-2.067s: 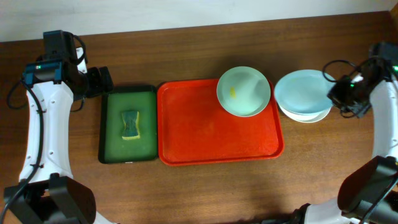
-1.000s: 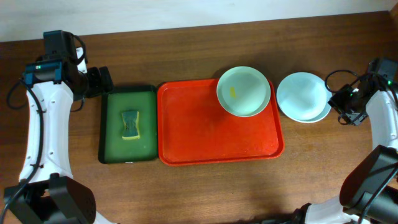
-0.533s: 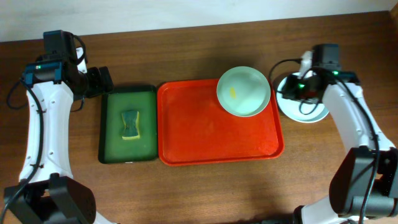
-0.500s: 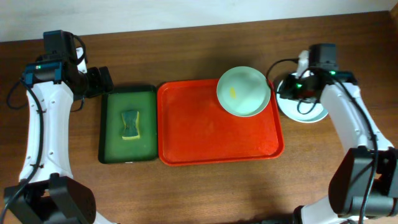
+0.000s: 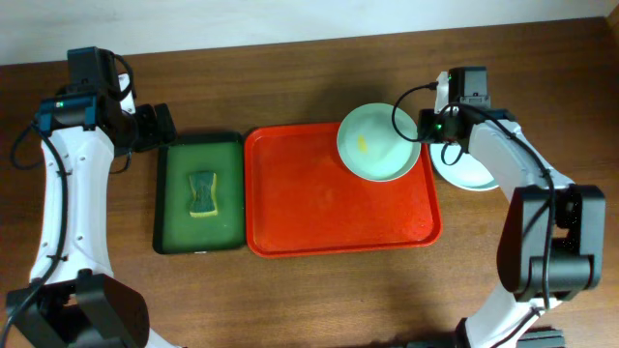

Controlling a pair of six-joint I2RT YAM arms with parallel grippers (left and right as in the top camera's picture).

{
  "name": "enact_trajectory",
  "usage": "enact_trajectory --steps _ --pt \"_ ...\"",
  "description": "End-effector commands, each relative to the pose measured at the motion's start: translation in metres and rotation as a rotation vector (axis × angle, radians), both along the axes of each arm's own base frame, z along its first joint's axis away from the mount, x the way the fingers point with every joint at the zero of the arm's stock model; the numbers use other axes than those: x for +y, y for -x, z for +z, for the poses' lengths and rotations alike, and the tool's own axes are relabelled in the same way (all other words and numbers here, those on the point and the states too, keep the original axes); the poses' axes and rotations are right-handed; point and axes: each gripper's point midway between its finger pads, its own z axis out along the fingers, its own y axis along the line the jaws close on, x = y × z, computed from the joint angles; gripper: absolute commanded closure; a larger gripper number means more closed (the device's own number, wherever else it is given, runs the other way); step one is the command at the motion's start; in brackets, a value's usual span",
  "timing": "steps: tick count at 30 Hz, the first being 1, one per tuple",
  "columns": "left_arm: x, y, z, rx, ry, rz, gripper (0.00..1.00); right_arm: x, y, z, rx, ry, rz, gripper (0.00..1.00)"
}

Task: Clean dirty plates on tray and stack at the side

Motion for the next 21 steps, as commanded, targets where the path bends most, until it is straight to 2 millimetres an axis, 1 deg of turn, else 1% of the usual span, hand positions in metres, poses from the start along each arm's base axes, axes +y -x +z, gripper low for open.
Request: enact_trajectory --steps 1,5,7,9,11,16,17,18,19,20,21 --pt "0.0 0.0 0.004 -0.013 0.007 0.008 0.01 0.006 -0.004 -0.015 0.01 -0.014 0.02 0.67" --pt "0.0 0.0 0.004 -0.013 0.006 0.007 0.01 0.006 -0.008 -0.032 0.021 -0.018 0.023 0.68" --pt "0.0 0.0 0.004 -0.013 0.006 0.007 0.01 0.011 -0.009 -0.037 0.024 -0.042 0.037 0.68" --pt "0.0 0.0 0.004 -0.013 0.006 0.007 0.01 0.014 -0.009 -0.038 0.025 -0.056 0.046 0.7" --pt "0.0 0.0 0.004 -0.013 0.007 0.008 0.01 0.016 -0.01 -0.038 0.023 -0.057 0.048 0.76" --pt "0.0 0.0 0.004 -0.013 0.006 0.007 0.01 0.025 -0.001 -0.047 0.05 -0.058 0.067 0.76" --pt "0.0 0.0 0.004 -0.013 0.006 0.007 0.01 0.026 0.0 -0.048 0.051 -0.056 0.068 0.78" --pt "0.0 0.0 0.004 -0.013 0.006 0.007 0.01 0.026 0.0 -0.049 0.052 -0.056 0.068 0.82" --pt "0.0 0.0 0.004 -0.013 0.006 0.007 0.01 0.025 0.0 -0.049 0.052 -0.056 0.067 0.9" --pt "0.0 0.0 0.004 -0.013 0.006 0.007 0.01 0.025 0.0 -0.049 0.053 -0.056 0.067 0.96" --pt "0.0 0.0 0.004 -0.013 0.006 0.007 0.01 0.026 0.002 -0.05 0.061 -0.057 0.067 0.96"
